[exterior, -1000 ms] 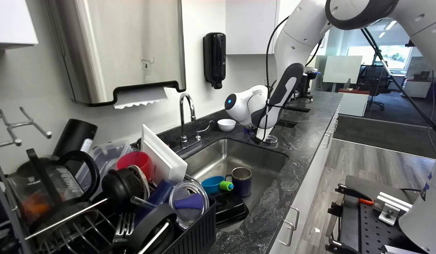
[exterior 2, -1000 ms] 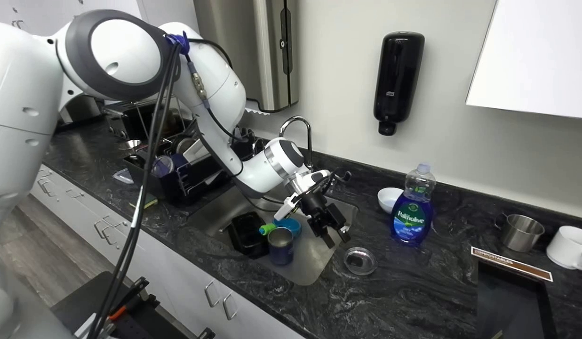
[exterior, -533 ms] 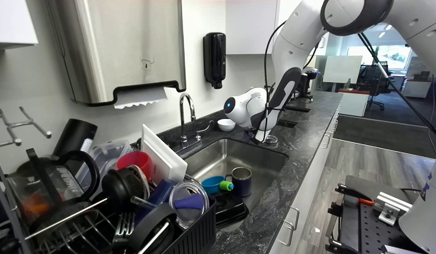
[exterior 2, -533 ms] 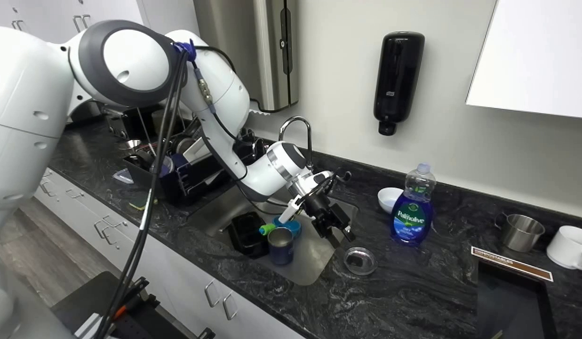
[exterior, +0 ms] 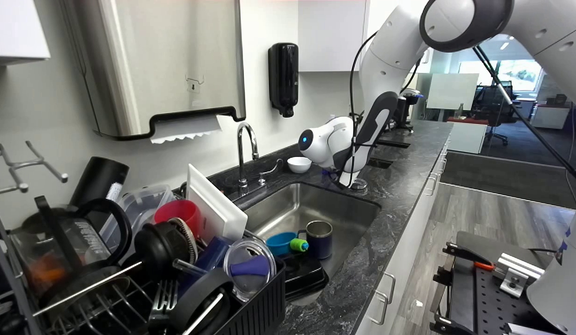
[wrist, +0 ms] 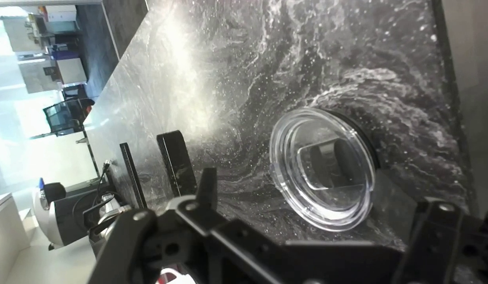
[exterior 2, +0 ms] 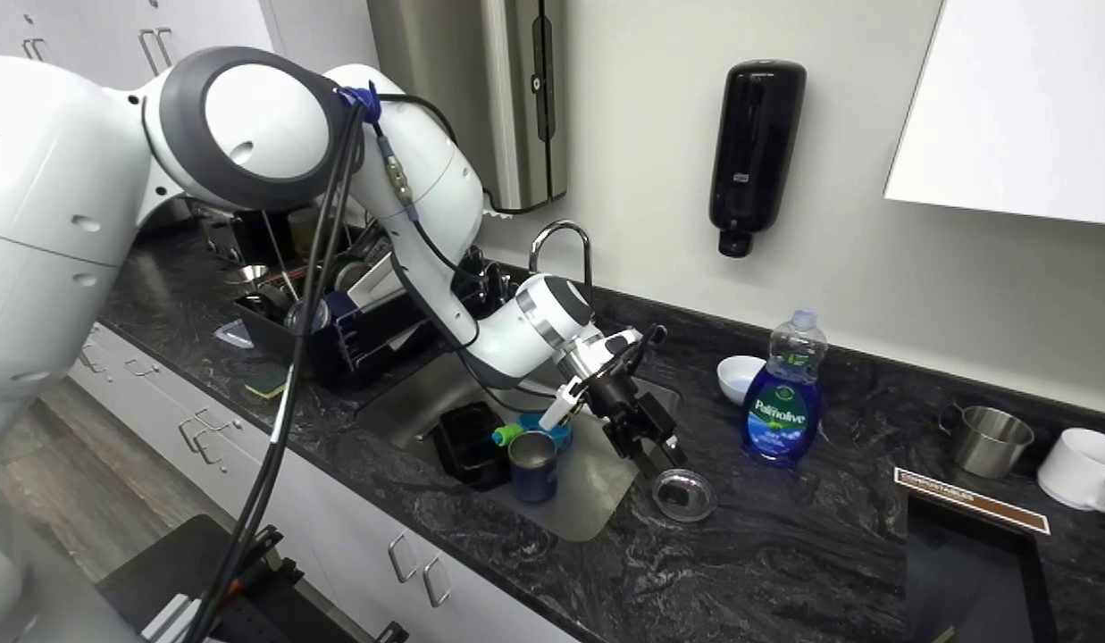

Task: Place the silver lid on the right on top of the dark blue thermos in the sink

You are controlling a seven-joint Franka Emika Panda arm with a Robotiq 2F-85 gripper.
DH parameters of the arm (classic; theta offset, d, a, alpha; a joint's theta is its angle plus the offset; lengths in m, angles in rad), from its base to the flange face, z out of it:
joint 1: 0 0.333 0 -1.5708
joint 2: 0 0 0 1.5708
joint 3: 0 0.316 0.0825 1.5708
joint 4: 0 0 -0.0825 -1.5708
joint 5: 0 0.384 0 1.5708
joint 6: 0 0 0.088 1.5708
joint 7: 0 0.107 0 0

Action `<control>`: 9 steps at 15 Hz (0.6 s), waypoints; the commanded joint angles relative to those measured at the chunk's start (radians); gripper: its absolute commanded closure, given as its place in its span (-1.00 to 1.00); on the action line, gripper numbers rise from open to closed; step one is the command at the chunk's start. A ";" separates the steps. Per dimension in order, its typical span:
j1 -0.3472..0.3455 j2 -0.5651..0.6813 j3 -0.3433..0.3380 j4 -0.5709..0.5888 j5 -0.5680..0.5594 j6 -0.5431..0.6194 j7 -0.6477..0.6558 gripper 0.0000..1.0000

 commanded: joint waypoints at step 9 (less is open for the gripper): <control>-0.012 0.027 0.009 0.011 -0.021 0.021 0.017 -1.00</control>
